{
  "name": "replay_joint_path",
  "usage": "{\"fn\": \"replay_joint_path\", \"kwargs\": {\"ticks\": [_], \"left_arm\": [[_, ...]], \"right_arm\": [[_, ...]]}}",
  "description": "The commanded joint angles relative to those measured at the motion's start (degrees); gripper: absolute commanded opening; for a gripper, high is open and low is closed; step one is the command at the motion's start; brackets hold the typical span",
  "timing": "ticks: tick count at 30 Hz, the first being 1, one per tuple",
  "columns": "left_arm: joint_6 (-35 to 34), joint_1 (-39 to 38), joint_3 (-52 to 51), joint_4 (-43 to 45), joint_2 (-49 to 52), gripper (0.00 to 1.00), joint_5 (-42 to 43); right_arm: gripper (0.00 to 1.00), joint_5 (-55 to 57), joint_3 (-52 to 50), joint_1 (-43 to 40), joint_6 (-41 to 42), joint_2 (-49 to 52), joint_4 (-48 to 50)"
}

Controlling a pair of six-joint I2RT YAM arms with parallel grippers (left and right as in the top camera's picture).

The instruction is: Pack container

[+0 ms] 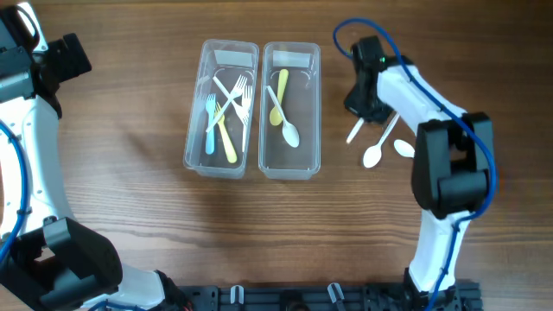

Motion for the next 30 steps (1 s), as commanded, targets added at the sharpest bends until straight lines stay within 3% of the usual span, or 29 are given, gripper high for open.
{"fn": "replay_joint_path", "kwargs": {"ticks": [1, 3, 5, 9, 14, 18, 20, 22, 26, 28, 30], "left_arm": [[-0.28, 0.31, 0.63, 0.17, -0.87, 1.00, -0.35], [-0.31, 0.31, 0.63, 0.17, -0.87, 1.00, -0.35], [-0.31, 0.31, 0.63, 0.17, -0.87, 1.00, -0.33], [-0.31, 0.31, 0.63, 0.17, -0.87, 1.00, -0.33], [-0.28, 0.31, 0.63, 0.17, -0.87, 1.00, -0.33], [-0.31, 0.31, 0.63, 0.17, -0.87, 1.00, -0.33], [-0.31, 0.31, 0.63, 0.17, -0.87, 1.00, -0.33], [-0.28, 0.31, 0.63, 0.17, -0.87, 1.00, -0.33], [-0.31, 0.31, 0.63, 0.17, -0.87, 1.00, -0.35], [-0.31, 0.31, 0.63, 0.17, -0.87, 1.00, -0.33], [-0.28, 0.31, 0.63, 0.17, -0.87, 1.00, -0.33]], "right_arm": [[0.04, 1.07, 16.48, -0.15, -12.92, -0.26, -3.67], [0.04, -2.38, 27.08, 0.74, -17.84, -1.01, -7.32], [0.04, -4.50, 30.71, 2.08, -19.69, -1.99, -7.41], [0.04, -18.25, 30.82, 6.95, -26.73, -2.56, -7.67], [0.04, -16.59, 29.46, 14.67, -28.63, -2.21, -11.80], [0.08, -15.10, 25.38, 15.61, -26.58, -2.21, -11.89], [0.73, -14.84, 25.20, 15.58, -27.34, -2.21, -11.72], [0.79, -9.73, 25.49, 15.32, -27.45, -2.27, -10.54], [0.76, -6.49, 28.76, 10.99, -28.22, -3.85, -13.44], [0.73, -6.03, 29.20, 6.27, -23.06, -6.08, -16.39], [0.63, -5.35, 29.07, 1.53, -18.62, -6.21, -22.32]]}}
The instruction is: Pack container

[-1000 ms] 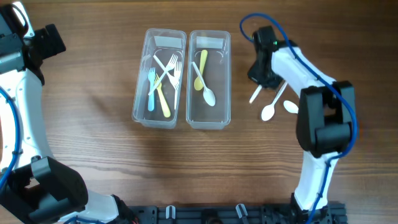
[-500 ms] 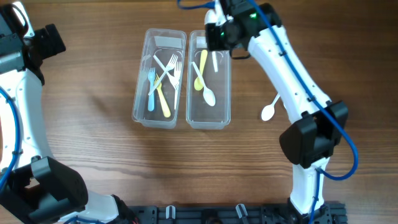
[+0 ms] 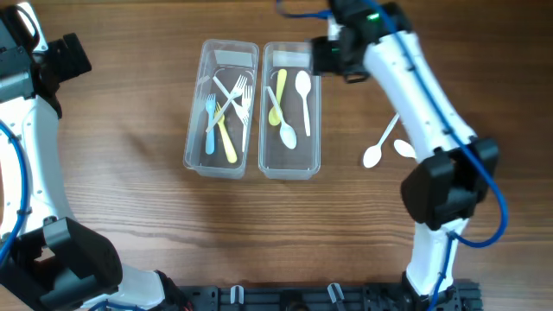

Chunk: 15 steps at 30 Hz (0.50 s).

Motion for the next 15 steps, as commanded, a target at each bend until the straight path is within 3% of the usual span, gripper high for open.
{"fn": "replay_joint_path", "kwargs": {"ticks": [1, 4, 8, 15], "left_arm": [[-0.31, 0.31, 0.63, 0.20, -0.87, 1.00, -0.33], [-0.28, 0.31, 0.63, 0.20, -0.87, 1.00, -0.35], [-0.31, 0.31, 0.63, 0.20, -0.87, 1.00, -0.33], [-0.28, 0.31, 0.63, 0.20, -0.87, 1.00, -0.33]], "right_arm": [[0.60, 3.56, 0.46, -7.15, 8.07, -2.56, -6.93], [0.58, 5.27, -5.81, -10.95, 11.47, -2.54, -7.39], [0.48, 4.13, -20.94, -11.69, 16.20, -2.47, -0.94], [0.41, 0.92, -34.40, -11.69, 23.04, -2.47, 6.86]]}}
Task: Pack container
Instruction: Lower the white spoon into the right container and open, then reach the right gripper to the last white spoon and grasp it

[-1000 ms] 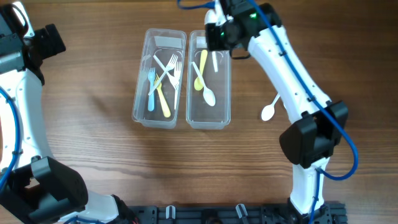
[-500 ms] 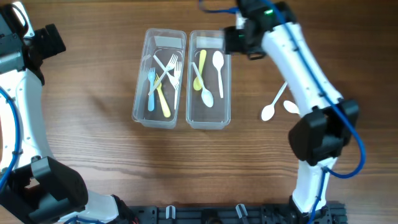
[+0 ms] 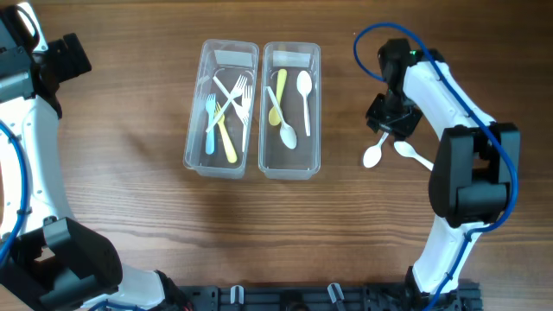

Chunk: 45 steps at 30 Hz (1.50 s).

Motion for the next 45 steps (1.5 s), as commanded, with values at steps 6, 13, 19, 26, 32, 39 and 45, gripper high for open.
{"fn": "replay_joint_path", "kwargs": {"ticks": [6, 13, 19, 26, 32, 39, 45], "left_arm": [[-0.31, 0.31, 0.63, 0.17, -0.87, 1.00, -0.35], [-0.28, 0.31, 0.63, 0.17, -0.87, 1.00, -0.33], [-0.28, 0.31, 0.63, 0.17, -0.87, 1.00, -0.35], [-0.28, 0.31, 0.63, 0.17, -0.87, 1.00, -0.35], [-0.28, 0.31, 0.63, 0.17, -0.87, 1.00, -0.33], [-0.31, 0.31, 0.63, 0.15, -0.87, 1.00, -0.33], [-0.28, 0.31, 0.63, 0.17, -0.87, 1.00, -0.33]], "right_arm": [[0.38, -3.85, -6.93, 0.17, 5.57, -0.68, 9.79], [0.29, -3.45, -11.72, 0.17, 7.13, 0.13, 13.70], [0.04, -3.48, -12.11, 0.17, 6.05, 0.13, 13.20], [0.04, -5.16, -0.22, 0.22, -7.74, -1.95, 12.74], [0.04, -15.67, 27.08, 4.61, -19.69, -6.14, 10.29], [0.04, -15.26, 25.29, 15.63, -19.87, -3.50, 9.46], [0.04, -13.46, 22.36, 18.56, -19.76, -2.60, 9.64]]}}
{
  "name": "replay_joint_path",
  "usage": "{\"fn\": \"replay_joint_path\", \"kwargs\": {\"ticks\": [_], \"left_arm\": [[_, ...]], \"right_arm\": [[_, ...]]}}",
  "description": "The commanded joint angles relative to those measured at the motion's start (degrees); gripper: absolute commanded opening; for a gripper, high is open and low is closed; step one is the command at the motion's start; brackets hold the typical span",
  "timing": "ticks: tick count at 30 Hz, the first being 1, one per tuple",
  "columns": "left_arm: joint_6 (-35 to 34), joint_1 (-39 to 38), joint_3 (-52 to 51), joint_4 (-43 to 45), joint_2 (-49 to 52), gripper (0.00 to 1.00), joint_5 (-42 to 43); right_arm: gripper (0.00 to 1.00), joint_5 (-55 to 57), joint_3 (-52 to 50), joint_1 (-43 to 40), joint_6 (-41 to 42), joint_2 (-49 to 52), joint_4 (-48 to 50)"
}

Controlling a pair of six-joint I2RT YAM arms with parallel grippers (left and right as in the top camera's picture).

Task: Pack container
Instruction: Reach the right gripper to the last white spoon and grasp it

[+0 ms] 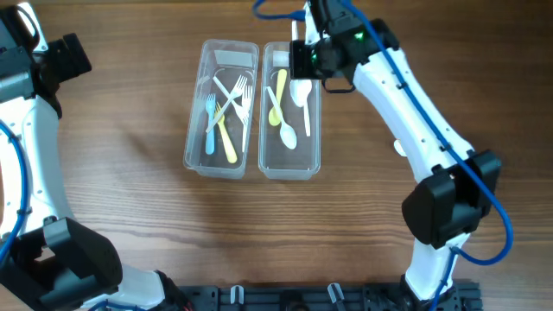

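Note:
Two clear containers stand side by side. The left container holds several forks, white, blue and yellow. The right container holds spoons: a yellow one, a pale one and a white spoon. My right gripper hangs over the far end of the right container, just above the white spoon's bowl; the wrist hides its fingers. One white spoon lies on the table to the right, mostly hidden by the right arm. My left gripper stays at the far left edge.
The right arm stretches diagonally from the front right across the table to the containers. The left arm runs along the left edge. Wooden tabletop lies all round the containers.
My right gripper was down on the two white spoons at the right of the table; it is now over the right container's far end. Only one spoon shows on the table.
My right gripper was at three white spoons right of the containers. Then it was over the right container, with a white spoon lying inside and two left on the table. It was back at those two, and now stands over the container again.

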Motion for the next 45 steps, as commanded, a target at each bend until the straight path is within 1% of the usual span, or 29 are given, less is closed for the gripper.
{"fn": "replay_joint_path", "kwargs": {"ticks": [1, 2, 3, 5, 6, 8, 10, 11, 12, 14, 15, 16, 18, 19, 22, 24, 26, 27, 29, 31, 37, 40, 41, 43, 45], "left_arm": [[-0.31, 0.31, 0.63, 0.20, -0.87, 1.00, -0.33], [-0.28, 0.31, 0.63, 0.20, -0.87, 1.00, -0.33], [-0.28, 0.31, 0.63, 0.20, -0.87, 1.00, -0.33], [-0.31, 0.31, 0.63, 0.20, -0.87, 1.00, -0.35], [-0.31, 0.31, 0.63, 0.17, -0.87, 1.00, -0.33], [-0.28, 0.31, 0.63, 0.20, -0.87, 1.00, -0.33], [-0.28, 0.31, 0.63, 0.20, -0.87, 1.00, -0.35], [-0.31, 0.31, 0.63, 0.20, -0.87, 1.00, -0.35], [-0.28, 0.31, 0.63, 0.20, -0.87, 1.00, -0.35], [-0.31, 0.31, 0.63, 0.20, -0.87, 1.00, -0.35], [-0.31, 0.31, 0.63, 0.20, -0.87, 1.00, -0.35], [-0.28, 0.31, 0.63, 0.20, -0.87, 1.00, -0.33], [-0.31, 0.31, 0.63, 0.20, -0.87, 1.00, -0.35], [-0.28, 0.31, 0.63, 0.20, -0.87, 1.00, -0.35], [-0.31, 0.31, 0.63, 0.20, -0.87, 1.00, -0.33], [-0.28, 0.31, 0.63, 0.20, -0.87, 1.00, -0.33], [-0.31, 0.31, 0.63, 0.20, -0.87, 1.00, -0.33], [-0.31, 0.31, 0.63, 0.20, -0.87, 1.00, -0.35], [-0.31, 0.31, 0.63, 0.20, -0.87, 1.00, -0.35], [-0.28, 0.31, 0.63, 0.20, -0.87, 1.00, -0.33], [-0.31, 0.31, 0.63, 0.20, -0.87, 1.00, -0.33], [-0.31, 0.31, 0.63, 0.20, -0.87, 1.00, -0.35], [-0.31, 0.31, 0.63, 0.20, -0.87, 1.00, -0.35], [-0.31, 0.31, 0.63, 0.20, -0.87, 1.00, -0.33], [-0.31, 0.31, 0.63, 0.20, -0.87, 1.00, -0.35]], "right_arm": [[0.08, 0.94, -0.68, -0.22, -1.05, 0.85, 0.00], [0.44, 1.99, -0.68, -0.22, -1.05, 0.85, 0.24], [0.64, 4.15, -0.66, -0.24, -1.22, 0.85, 0.76], [0.77, 7.58, -0.52, -0.72, -5.92, 0.83, 0.98], [0.80, 8.20, -0.37, -1.18, -8.22, 0.59, 0.48], [0.81, 10.47, 0.00, -2.75, -10.56, -0.26, -1.20], [0.84, 18.38, 0.11, -5.62, -9.99, -1.68, -3.91], [0.88, 23.39, 0.11, -7.85, -12.22, -2.34, -5.68], [0.90, 26.58, 0.11, -9.81, -18.49, -2.51, -7.15], [0.91, 25.64, 0.09, -14.16, -36.28, -2.47, -13.68], [0.90, 24.13, 0.09, -16.06, -42.18, -2.47, -17.14], [0.83, 21.55, 0.09, -19.65, -45.53, -2.47, -19.56], [0.83, 13.60, 0.07, -24.50, -53.05, -2.43, -22.82], [0.83, 11.58, 0.04, -26.84, -54.75, -2.40, -23.56], [0.83, 7.65, 0.02, -34.91, -57.75, -1.36, -23.74], [0.78, 3.63, -0.63, -39.06, -57.94, -0.35, -23.54], [0.74, 3.45, -3.85, -41.53, -57.88, -0.33, -21.53], [0.74, 3.13, -6.01, -42.21, -56.17, -0.33, -20.09], [0.72, 2.49, -11.02, -42.23, -55.95, -0.33, -17.81], [0.72, 2.43, -17.09, -42.21, -53.55, -0.33, -14.01], [0.72, -4.74, -25.77, -42.16, -54.34, -0.33, -11.50], [0.74, -4.98, -27.58, -42.07, -59.67, -0.33, -11.15], [0.76, -4.59, -28.24, -42.01, -62.73, -0.33, -10.58], [0.75, -4.37, -29.49, -41.66, -66.27, -0.33, -7.96], [0.72, -4.15, -30.45, -40.79, -69.33, -0.33, -5.70]]}}
